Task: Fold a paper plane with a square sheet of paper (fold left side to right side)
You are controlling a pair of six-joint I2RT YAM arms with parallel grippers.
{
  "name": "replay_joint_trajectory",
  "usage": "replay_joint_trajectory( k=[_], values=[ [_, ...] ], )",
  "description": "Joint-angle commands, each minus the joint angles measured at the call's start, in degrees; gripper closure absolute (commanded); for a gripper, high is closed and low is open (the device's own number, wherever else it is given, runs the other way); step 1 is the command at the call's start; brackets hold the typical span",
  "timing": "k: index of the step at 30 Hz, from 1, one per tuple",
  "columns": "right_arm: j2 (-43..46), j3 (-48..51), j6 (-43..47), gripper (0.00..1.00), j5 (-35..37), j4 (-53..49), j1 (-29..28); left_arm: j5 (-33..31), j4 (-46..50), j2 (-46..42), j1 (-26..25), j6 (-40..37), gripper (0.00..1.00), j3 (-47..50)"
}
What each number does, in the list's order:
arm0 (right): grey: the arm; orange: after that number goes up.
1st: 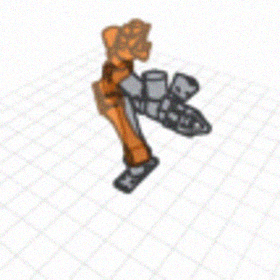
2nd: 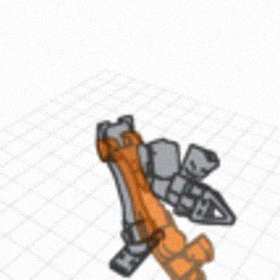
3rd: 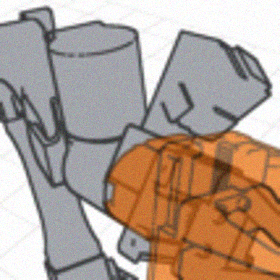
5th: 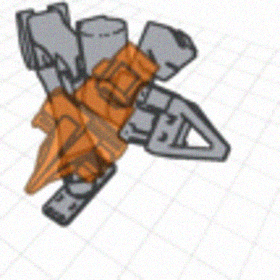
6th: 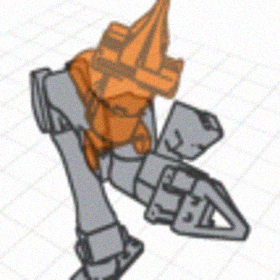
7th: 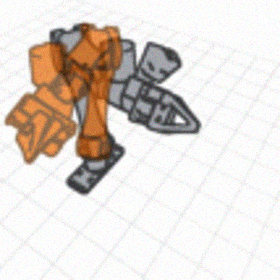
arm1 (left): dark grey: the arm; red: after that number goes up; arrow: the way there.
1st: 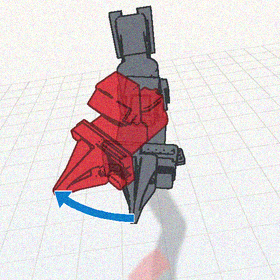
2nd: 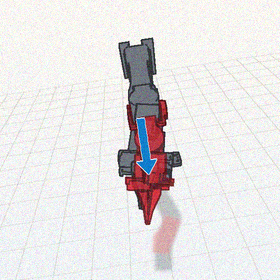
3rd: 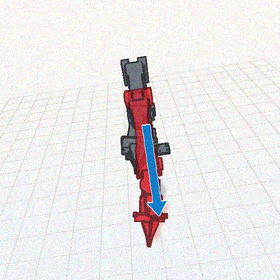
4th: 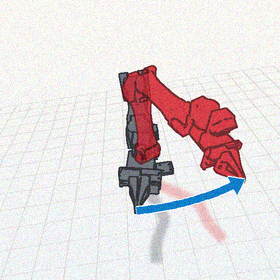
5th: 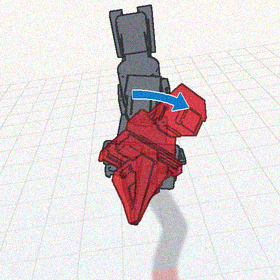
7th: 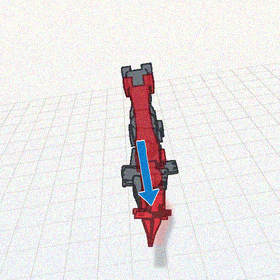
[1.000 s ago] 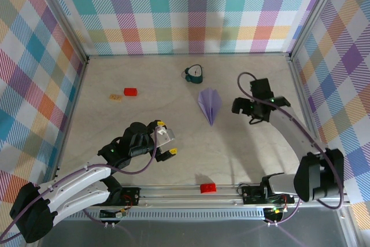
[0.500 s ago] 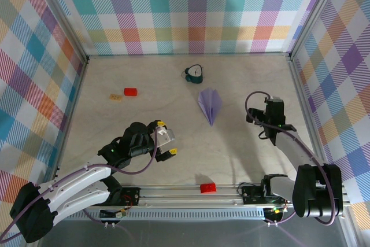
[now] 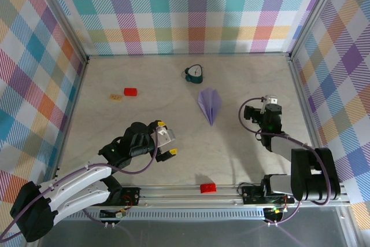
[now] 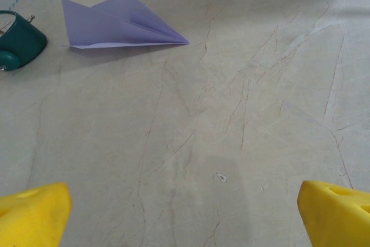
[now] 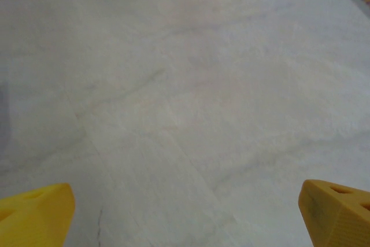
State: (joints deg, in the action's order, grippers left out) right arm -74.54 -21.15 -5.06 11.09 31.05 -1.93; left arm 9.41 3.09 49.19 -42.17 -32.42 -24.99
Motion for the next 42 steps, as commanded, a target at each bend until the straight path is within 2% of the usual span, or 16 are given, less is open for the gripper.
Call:
replay_joint_trajectory(
  k=[1, 6, 10, 14, 27, 31, 36, 39, 42],
  values=[
    [-2.0, 0.9, 1.3, 0.01, -1.5, 11.4, 0.2, 0.3, 0.9, 0.0, 0.6, -0.6, 0.00, -0.8],
    [-10.2, 2.0, 2.2, 0.01, -2.7, 22.4, 0.2, 0.4, 0.9, 0.0, 0.6, -0.5, 0.00, -0.8],
    [-13.9, 1.3, 3.4, 0.01, -5.3, 24.7, 0.2, 0.3, 1.0, -0.1, 0.6, -0.5, 0.00, -0.8],
    [-13.6, -1.6, 2.3, 0.01, -3.3, 18.3, 0.2, 0.3, 1.0, -0.1, 0.6, -0.5, 0.00, -0.8],
    [-13.5, -1.3, 2.6, 0.01, -3.2, 18.9, 0.3, 0.3, 0.3, -0.5, 0.6, 0.0, 0.00, -0.7],
    [-13.5, -1.3, 2.5, 0.01, -3.1, 18.9, 0.2, -1.0, -1.9, -0.3, 0.6, 4.2, 0.00, -0.6],
    [-13.5, -1.3, 2.5, 0.01, -3.2, 18.9, 0.3, -9.8, -4.3, -1.3, 1.7, 13.3, 0.00, -1.1],
    [-13.5, -1.3, 2.5, 0.01, -3.2, 18.9, 0.2, -10.8, -0.8, -2.9, 2.2, 17.0, 0.00, -3.4],
    [-13.5, -1.3, 2.6, 0.01, -3.2, 18.9, 0.2, -13.4, 6.8, -5.1, 2.4, 19.2, 0.00, -8.7]
  ],
)
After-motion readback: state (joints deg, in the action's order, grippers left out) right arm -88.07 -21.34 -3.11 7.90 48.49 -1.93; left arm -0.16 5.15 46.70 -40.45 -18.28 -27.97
